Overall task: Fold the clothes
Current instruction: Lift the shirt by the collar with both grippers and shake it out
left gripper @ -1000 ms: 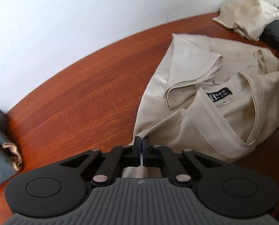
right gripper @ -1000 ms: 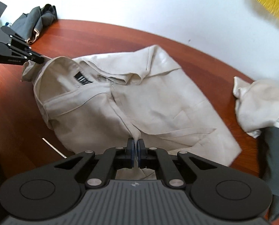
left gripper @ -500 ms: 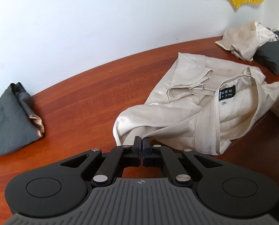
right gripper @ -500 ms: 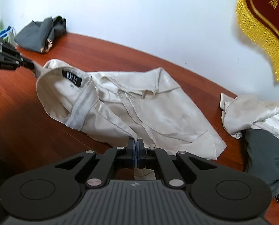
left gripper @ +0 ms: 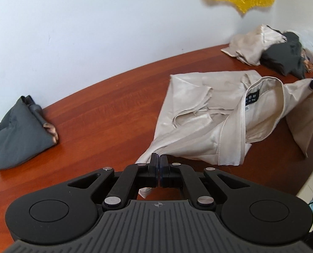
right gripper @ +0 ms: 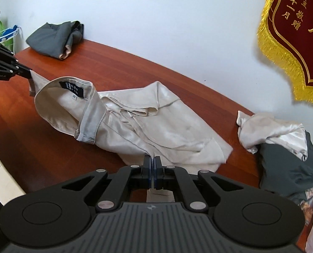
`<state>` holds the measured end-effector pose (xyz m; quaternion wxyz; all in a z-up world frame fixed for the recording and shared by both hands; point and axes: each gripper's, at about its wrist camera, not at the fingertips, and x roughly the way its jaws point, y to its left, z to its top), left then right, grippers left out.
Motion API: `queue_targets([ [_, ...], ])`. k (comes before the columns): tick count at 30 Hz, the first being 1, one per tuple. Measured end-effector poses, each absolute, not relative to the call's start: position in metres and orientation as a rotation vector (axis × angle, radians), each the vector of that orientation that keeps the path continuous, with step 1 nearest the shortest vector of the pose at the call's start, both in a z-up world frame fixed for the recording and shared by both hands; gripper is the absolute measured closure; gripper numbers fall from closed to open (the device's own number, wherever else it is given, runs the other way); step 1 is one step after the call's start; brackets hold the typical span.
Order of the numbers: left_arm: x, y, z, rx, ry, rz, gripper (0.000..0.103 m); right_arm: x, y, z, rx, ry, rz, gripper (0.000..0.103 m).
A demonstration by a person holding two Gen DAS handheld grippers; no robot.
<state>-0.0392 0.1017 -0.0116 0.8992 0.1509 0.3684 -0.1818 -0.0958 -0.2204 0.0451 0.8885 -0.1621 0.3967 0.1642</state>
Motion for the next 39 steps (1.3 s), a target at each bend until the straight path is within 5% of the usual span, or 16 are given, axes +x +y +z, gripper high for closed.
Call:
queue_targets([
  [24, -0.427, 0.087, 0.0, 0.193, 0.763, -0.094, 0.102, -0.439, -0.221, 0.056, -0.362, 0.727, 0.574, 0.102],
  [39, -0.487, 0.089, 0.009, 0.182, 0.792, -0.085, 0.102, -0.511, -0.215, 0.072, -0.393, 0.718, 0.64, 0.102],
])
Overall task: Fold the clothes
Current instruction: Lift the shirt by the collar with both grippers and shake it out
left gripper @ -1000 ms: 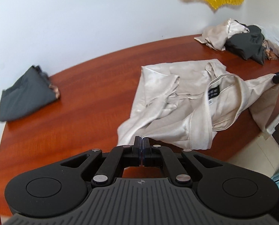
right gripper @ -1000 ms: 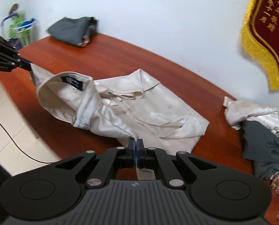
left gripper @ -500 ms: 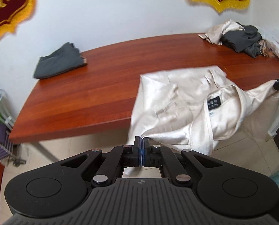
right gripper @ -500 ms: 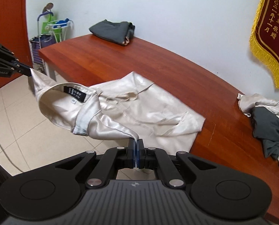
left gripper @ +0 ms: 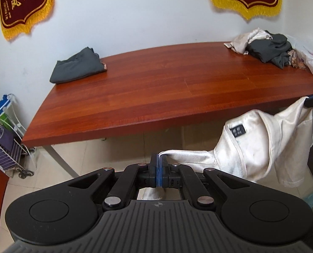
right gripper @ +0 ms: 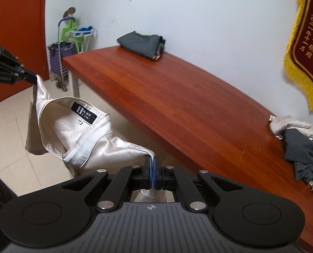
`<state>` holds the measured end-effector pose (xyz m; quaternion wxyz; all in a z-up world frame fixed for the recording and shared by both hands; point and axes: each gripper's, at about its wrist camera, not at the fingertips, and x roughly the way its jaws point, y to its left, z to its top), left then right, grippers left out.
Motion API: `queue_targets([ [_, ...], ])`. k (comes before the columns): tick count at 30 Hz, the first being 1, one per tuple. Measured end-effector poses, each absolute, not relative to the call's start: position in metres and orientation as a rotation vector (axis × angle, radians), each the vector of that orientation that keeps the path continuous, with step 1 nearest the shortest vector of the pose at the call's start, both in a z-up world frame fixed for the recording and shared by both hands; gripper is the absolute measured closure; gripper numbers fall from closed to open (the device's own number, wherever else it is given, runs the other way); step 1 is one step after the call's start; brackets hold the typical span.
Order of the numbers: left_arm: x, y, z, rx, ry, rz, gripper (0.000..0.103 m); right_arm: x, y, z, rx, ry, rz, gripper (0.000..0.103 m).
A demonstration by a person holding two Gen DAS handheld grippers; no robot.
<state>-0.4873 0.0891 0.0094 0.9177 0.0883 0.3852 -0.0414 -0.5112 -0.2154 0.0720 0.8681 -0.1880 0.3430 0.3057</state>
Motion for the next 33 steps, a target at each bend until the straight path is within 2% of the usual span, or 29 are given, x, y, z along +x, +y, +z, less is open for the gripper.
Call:
queue_targets([
  [6, -0.494, 0.093, -0.007, 0.177, 0.83, -0.075, 0.102, -0.522, -0.217, 0.053, -0.392, 0.774, 0.633, 0.102],
  [18, -0.472, 0.097, -0.003, 0.168, 0.794, -0.057, 0.102, -0.502, -0.238, 0.061, -0.392, 0.743, 0.559, 0.102],
  [27, -0.4, 0.098, 0.01, 0.132, 0.714, -0.039, 0.102, -0.423, -0.24, 0.076, -0.399, 0.666, 0.492, 0.102],
  [33, -0.328, 0.111, 0.013, 0.12, 0.679, -0.047, 0.102, -0.337, -0.23, 0.082, -0.399, 0.625, 0.441, 0.102],
])
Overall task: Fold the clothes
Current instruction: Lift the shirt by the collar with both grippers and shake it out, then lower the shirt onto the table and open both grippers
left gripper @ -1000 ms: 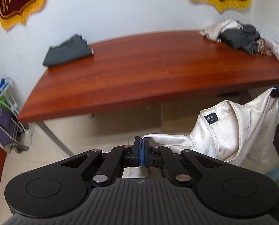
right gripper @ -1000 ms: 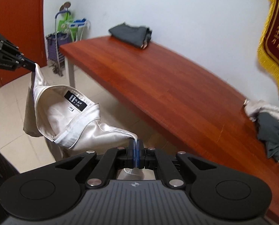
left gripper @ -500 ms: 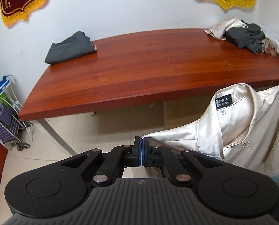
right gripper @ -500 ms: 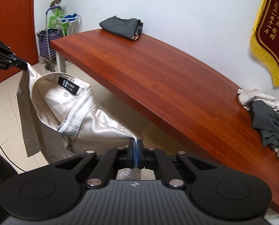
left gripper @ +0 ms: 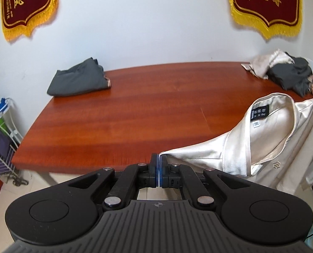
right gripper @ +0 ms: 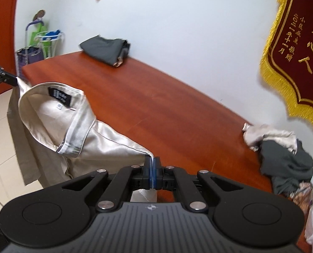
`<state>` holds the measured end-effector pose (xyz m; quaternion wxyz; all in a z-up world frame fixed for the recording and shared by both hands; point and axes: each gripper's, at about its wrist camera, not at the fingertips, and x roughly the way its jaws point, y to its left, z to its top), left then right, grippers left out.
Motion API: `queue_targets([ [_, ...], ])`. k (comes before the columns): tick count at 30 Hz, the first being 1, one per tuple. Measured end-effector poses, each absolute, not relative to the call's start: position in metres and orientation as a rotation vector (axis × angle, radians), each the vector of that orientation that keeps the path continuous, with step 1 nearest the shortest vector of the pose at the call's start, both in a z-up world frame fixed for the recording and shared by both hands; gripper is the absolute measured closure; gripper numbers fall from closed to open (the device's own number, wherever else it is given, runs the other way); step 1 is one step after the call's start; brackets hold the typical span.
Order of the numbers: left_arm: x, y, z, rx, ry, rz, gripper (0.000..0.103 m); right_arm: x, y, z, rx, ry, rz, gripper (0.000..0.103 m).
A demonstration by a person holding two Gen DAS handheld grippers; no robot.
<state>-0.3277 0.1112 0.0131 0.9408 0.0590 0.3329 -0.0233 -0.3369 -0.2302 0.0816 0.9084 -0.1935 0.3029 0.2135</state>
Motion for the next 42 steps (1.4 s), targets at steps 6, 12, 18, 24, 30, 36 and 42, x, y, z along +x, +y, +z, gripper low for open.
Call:
queue_targets([
  [6, -0.234, 0.126, 0.016, 0.126, 0.653, -0.104, 0.102, -0.243, -0.215, 0.084, -0.409, 0.607, 0.371, 0.102],
  [12, -0.142, 0.141, 0.026, 0.142, 0.654, -0.162, 0.102, -0.153, -0.196, 0.083, -0.4, 0.63, 0.301, 0.102],
  [18, -0.063, 0.15, 0.026, 0.159, 0.663, -0.197, 0.103, -0.084, -0.181, 0.081, -0.405, 0.635, 0.258, 0.102],
  [24, -0.003, 0.153, 0.022, 0.175, 0.669, -0.199, 0.103, -0.013, -0.17, 0.075, -0.439, 0.636, 0.249, 0.102],
  [30, 0.053, 0.152, 0.016, 0.196, 0.683, -0.183, 0.103, 0.053, -0.172, 0.062, -0.455, 0.648, 0.263, 0.102],
  [36, 0.119, 0.146, 0.005, 0.22, 0.71, -0.143, 0.103, 0.125, -0.175, 0.04, -0.475, 0.664, 0.287, 0.102],
  [42, 0.193, 0.142, -0.004, 0.189, 0.745, -0.115, 0.103, 0.201, -0.182, 0.018, -0.473, 0.685, 0.295, 0.102],
])
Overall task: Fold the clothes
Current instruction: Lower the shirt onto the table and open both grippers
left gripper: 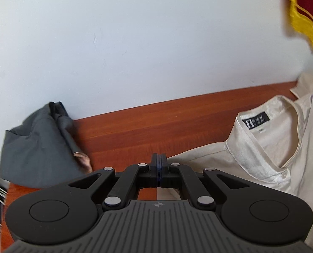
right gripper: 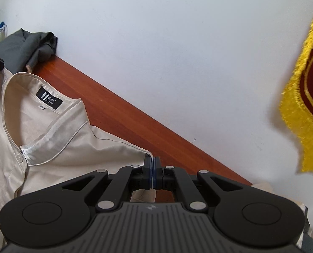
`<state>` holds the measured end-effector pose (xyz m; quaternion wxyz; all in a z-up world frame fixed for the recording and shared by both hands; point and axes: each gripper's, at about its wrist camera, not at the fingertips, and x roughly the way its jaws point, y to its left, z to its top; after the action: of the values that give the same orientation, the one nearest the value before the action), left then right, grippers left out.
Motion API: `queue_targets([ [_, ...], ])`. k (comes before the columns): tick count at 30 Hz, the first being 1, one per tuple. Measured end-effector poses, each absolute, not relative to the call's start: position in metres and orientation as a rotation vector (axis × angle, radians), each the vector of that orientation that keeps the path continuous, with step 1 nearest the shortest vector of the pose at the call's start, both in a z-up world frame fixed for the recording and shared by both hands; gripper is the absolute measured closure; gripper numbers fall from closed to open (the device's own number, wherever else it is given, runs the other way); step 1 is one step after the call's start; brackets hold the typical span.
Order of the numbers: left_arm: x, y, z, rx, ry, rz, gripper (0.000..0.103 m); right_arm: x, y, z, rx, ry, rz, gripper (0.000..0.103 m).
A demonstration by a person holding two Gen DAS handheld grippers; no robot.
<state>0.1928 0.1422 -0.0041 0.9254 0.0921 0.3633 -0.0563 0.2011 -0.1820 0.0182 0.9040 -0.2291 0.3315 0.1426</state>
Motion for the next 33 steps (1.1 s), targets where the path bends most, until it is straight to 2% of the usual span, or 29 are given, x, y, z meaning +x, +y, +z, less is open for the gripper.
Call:
queue_targets([
  [7, 0.269, 0.136, -0.023, 0.249, 0.735, -0.029, 0.103, 0.287, -0.188, -0.013, -0.474, 0.714, 0.279, 0.102],
  [13, 0.324, 0.152, -0.047, 0.198, 0.808, 0.007, 0.103, 0.345, -0.187, -0.058, -0.489, 0.797, 0.306, 0.102],
  [18, 0.33, 0.146, -0.075, 0.2, 0.877, -0.018, 0.103, 0.377, -0.185, -0.106, -0.493, 0.91, 0.313, 0.102],
  [23, 0.324, 0.139, -0.093, 0.183, 0.943, -0.054, 0.103, 0.39, -0.188, -0.122, -0.492, 0.952, 0.326, 0.101],
  [24, 0.323, 0.139, -0.097, 0.178, 0.959, -0.065, 0.102, 0.39, -0.188, -0.123, -0.496, 0.957, 0.324, 0.097],
  [25, 0.323, 0.139, -0.1, 0.175, 0.971, -0.072, 0.101, 0.389, -0.189, -0.124, -0.5, 0.961, 0.322, 0.082],
  [26, 0.322, 0.138, -0.103, 0.177, 0.979, -0.074, 0.101, 0.39, -0.189, -0.124, -0.502, 0.961, 0.319, 0.072],
  [28, 0.319, 0.133, -0.108, 0.198, 0.993, -0.079, 0.101, 0.389, -0.19, -0.124, -0.512, 0.954, 0.317, 0.043],
  [31, 0.313, 0.13, -0.109, 0.196, 1.006, -0.099, 0.097, 0.388, -0.192, -0.122, -0.52, 0.946, 0.312, 0.034],
  [33, 0.308, 0.129, -0.11, 0.18, 1.018, -0.119, 0.092, 0.385, -0.198, -0.118, -0.476, 0.957, 0.306, 0.034],
])
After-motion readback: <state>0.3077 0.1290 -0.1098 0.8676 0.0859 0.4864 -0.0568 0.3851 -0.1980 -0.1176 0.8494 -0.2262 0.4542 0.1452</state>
